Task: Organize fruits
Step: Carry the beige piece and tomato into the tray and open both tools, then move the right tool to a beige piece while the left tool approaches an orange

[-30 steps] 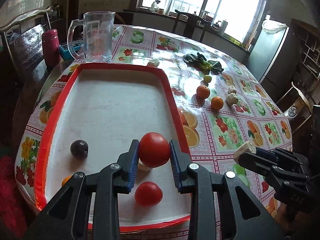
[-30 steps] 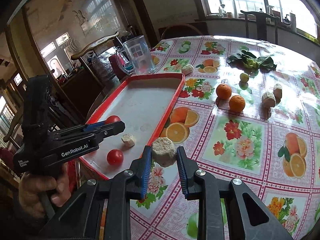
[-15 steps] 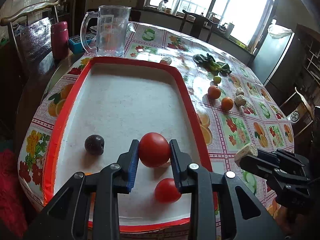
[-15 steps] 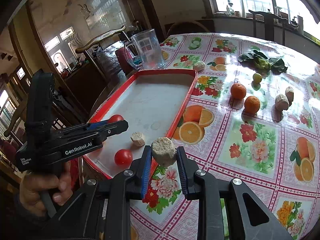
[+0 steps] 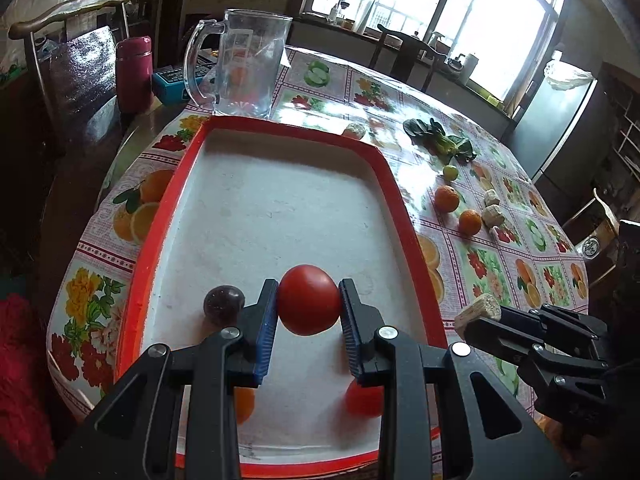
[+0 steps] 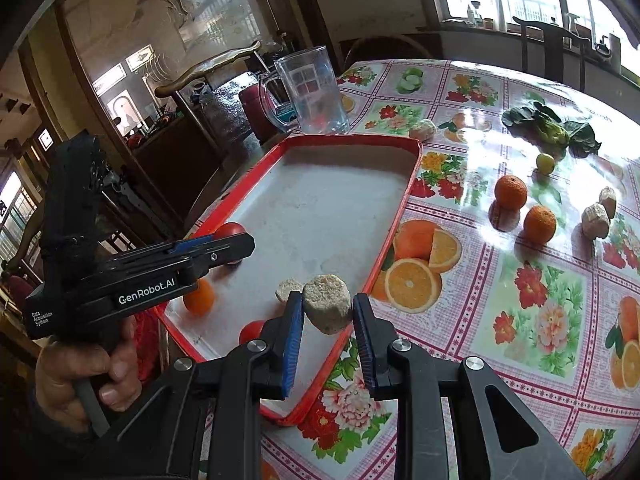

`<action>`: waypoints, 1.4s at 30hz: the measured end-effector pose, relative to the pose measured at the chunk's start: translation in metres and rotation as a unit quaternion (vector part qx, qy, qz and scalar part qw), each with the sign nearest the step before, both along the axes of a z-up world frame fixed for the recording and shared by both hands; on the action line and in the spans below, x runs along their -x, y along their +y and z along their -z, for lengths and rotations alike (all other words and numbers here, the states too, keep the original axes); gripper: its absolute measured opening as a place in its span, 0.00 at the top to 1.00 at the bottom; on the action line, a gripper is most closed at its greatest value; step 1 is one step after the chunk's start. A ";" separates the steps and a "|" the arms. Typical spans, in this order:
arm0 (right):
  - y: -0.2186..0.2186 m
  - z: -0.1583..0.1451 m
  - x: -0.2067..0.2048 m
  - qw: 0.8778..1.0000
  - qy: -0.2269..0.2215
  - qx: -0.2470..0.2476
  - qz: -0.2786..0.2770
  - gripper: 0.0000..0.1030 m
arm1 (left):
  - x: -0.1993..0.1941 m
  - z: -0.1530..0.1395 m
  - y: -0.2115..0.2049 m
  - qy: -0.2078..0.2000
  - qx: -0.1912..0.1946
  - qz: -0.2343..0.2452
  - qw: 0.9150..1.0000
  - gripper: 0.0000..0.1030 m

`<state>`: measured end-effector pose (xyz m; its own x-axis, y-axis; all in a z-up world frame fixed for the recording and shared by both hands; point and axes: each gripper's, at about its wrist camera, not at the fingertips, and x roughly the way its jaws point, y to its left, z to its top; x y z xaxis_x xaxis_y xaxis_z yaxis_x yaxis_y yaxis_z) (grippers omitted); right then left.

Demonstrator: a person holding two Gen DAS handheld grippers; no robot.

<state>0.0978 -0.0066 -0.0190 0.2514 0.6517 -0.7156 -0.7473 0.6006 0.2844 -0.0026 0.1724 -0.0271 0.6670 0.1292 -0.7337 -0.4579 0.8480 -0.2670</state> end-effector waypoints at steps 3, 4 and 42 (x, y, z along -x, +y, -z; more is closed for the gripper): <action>0.016 0.001 -0.007 1.000 0.004 0.003 -0.008 0.76 | -0.001 0.000 0.012 0.000 0.003 -0.006 1.000 0.73; 0.021 0.003 -0.009 1.000 0.007 0.003 -0.010 0.75 | -0.002 0.000 0.016 0.000 0.005 -0.009 1.000 0.73; 0.002 0.001 -0.015 1.000 0.004 0.004 0.001 0.66 | -0.007 0.001 0.031 0.034 -0.010 -0.033 0.999 0.62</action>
